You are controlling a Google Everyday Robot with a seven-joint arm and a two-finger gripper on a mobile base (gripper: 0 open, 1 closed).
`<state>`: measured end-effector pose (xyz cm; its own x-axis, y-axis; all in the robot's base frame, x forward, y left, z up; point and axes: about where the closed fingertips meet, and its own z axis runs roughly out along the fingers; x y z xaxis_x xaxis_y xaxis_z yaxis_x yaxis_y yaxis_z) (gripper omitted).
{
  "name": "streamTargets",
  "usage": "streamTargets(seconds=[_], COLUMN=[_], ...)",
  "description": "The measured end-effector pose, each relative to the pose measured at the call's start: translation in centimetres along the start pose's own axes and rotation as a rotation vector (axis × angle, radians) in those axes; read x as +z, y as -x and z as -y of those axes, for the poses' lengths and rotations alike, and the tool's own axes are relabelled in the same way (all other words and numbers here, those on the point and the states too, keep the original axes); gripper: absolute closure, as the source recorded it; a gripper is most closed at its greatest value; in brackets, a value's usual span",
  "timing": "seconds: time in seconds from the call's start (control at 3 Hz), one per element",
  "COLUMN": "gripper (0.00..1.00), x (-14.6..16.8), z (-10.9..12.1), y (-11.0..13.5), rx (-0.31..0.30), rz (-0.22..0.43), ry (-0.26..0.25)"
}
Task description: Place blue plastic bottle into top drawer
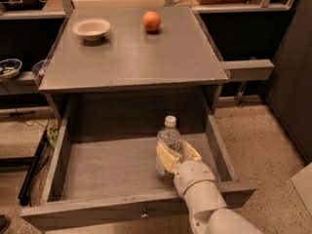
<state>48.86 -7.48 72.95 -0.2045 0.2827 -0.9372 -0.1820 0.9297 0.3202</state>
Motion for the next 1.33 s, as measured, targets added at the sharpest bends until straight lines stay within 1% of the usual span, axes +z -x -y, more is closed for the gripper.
streamTargets(seconds=[0.33,0.67,1.0,1.33], gripper=[1.00,1.00,1.00,1.00], x=[-0.5,-0.6,0.1,1.0], z=[0.2,0.1,0.3,0.9], y=[-0.5,-0.4,0.2,1.4], rx=[0.015,0.028,0.014,-0.009], rz=[-0.022,-0.031,-0.007,0.026], ry=[0.010,0.028,0.008,-0.019])
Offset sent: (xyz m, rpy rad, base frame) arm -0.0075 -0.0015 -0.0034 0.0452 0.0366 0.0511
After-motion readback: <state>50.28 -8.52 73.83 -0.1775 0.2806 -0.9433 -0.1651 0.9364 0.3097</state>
